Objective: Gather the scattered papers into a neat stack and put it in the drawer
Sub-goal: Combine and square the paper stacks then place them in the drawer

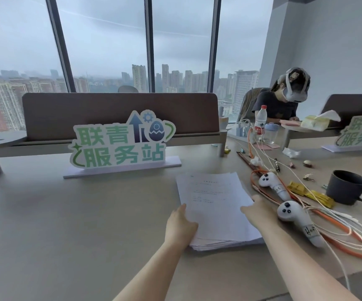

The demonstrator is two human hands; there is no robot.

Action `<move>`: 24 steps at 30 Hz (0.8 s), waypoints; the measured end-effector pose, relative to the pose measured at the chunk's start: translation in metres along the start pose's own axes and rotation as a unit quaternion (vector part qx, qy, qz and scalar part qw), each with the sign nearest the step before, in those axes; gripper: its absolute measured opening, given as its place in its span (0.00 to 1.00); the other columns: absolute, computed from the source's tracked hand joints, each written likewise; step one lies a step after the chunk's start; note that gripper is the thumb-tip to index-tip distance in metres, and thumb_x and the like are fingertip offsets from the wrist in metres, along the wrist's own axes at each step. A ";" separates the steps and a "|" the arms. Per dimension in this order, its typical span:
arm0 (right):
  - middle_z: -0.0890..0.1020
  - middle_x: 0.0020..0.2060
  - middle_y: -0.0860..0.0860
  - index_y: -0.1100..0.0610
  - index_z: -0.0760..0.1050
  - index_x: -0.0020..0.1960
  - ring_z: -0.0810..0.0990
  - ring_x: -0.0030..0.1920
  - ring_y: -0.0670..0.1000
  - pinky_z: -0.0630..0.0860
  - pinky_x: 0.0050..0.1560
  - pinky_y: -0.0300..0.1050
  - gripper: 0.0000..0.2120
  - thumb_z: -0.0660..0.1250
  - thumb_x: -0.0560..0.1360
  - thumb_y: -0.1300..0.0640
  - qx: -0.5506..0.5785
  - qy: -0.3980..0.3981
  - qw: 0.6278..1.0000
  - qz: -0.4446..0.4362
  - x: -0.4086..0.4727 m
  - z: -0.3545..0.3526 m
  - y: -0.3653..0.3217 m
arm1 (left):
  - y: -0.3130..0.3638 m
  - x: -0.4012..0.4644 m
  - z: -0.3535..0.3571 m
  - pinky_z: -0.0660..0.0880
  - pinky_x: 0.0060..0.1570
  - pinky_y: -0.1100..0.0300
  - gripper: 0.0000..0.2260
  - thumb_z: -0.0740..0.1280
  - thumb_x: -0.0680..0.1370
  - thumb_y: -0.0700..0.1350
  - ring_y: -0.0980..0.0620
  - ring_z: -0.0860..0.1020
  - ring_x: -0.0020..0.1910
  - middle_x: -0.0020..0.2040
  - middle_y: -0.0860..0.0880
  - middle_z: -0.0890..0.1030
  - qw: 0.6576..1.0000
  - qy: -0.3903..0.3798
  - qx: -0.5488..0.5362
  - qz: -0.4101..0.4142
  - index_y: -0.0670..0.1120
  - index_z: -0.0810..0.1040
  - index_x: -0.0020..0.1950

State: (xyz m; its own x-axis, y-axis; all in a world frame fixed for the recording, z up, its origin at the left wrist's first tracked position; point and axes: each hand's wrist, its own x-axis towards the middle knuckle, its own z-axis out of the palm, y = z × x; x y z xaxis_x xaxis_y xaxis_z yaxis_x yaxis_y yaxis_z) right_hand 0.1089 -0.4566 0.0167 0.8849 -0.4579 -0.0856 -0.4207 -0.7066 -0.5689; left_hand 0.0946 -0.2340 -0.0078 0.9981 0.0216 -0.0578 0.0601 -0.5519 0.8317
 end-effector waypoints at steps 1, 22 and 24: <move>0.79 0.56 0.56 0.55 0.68 0.68 0.78 0.54 0.61 0.77 0.54 0.53 0.28 0.65 0.70 0.50 0.004 -0.005 1.000 0.004 -0.001 -0.003 -0.003 | 0.000 -0.002 0.000 0.70 0.64 0.57 0.30 0.65 0.67 0.43 0.48 0.74 0.64 0.65 0.47 0.76 1.000 0.003 0.007 0.004 0.47 0.70 0.71; 0.71 0.70 0.62 0.67 0.66 0.71 0.71 0.68 0.62 0.70 0.61 0.51 0.30 0.71 0.75 0.55 0.111 -0.138 0.979 0.099 -0.011 -0.013 -0.030 | -0.018 -0.006 -0.019 0.61 0.66 0.65 0.30 0.68 0.71 0.41 0.50 0.68 0.69 0.70 0.47 0.69 0.998 0.053 0.030 0.011 0.45 0.67 0.73; 0.70 0.71 0.62 0.66 0.65 0.73 0.71 0.69 0.62 0.70 0.60 0.51 0.31 0.71 0.75 0.54 0.121 -0.147 0.977 0.096 -0.012 -0.010 -0.034 | -0.019 -0.007 -0.020 0.62 0.66 0.64 0.30 0.68 0.71 0.42 0.50 0.69 0.69 0.70 0.47 0.70 0.998 0.057 0.028 0.010 0.45 0.68 0.73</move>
State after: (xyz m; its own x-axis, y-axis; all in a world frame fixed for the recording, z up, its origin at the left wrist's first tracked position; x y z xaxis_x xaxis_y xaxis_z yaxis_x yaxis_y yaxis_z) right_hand 0.1101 -0.4325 0.0455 0.8285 -0.3692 -0.4210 -0.5564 -0.4584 -0.6931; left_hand 0.0869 -0.2070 -0.0121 0.9944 0.1025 0.0238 0.0427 -0.5995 0.7992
